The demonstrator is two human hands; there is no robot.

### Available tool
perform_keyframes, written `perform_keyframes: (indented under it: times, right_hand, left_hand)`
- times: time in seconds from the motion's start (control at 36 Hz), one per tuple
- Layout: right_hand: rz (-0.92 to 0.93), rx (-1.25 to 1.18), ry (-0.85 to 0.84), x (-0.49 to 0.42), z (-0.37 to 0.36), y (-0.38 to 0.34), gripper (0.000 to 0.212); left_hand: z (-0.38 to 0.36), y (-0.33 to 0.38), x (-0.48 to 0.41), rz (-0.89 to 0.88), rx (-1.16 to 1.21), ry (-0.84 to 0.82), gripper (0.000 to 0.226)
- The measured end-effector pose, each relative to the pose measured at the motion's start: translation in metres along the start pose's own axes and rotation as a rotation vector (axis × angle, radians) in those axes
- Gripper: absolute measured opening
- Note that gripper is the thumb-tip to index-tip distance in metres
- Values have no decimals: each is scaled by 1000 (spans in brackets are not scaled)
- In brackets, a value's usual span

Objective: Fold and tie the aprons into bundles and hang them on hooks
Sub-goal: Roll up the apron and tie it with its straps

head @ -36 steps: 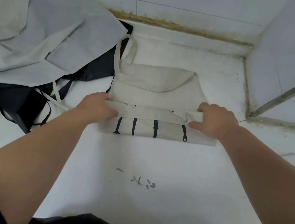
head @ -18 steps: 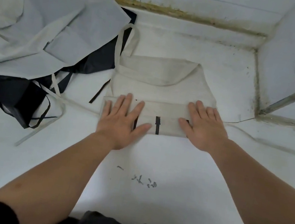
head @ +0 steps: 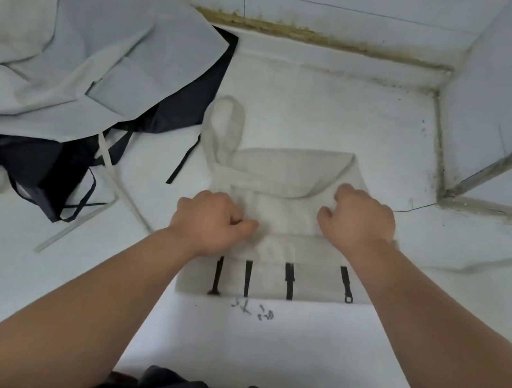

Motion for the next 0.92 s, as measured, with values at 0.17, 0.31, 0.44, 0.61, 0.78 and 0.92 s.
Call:
perform_keyframes:
  times: [0.17,0.31,0.44,0.61,0.78,0.92]
  right_hand:
    - [268,-119,-274,-8,6,-21,66]
    - [278,-44,-256,-25,12,-24,21]
    - [153,-352,-46,-64,43,-17,26]
    - [-171,-1132,36,-103,61,0,69]
    - [-129,-872,-74,-102,40,0,61]
    - [-190,-700,-15,-91,27,18,45]
  left_hand:
    - [14,-8,-2,64,16,185,26]
    - [28,-24,-14,310,273,264,91]
    - [45,-23,-43,252,398,215,107]
    - [64,-9,-80,240,408,292,105]
    - [50,-8,-91,265,408,248,84]
    - [41,-6,-91,223,278,197,55]
Point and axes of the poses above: each hand's wrist, its own x-axis away from the middle knuckle, its own z-axis out of the back of the hand, y = z × x, the point moved 5 cm from there along -x, towards the middle knuckle, and after that the axes turned 12 degrees about x, right-handed, at the moved point
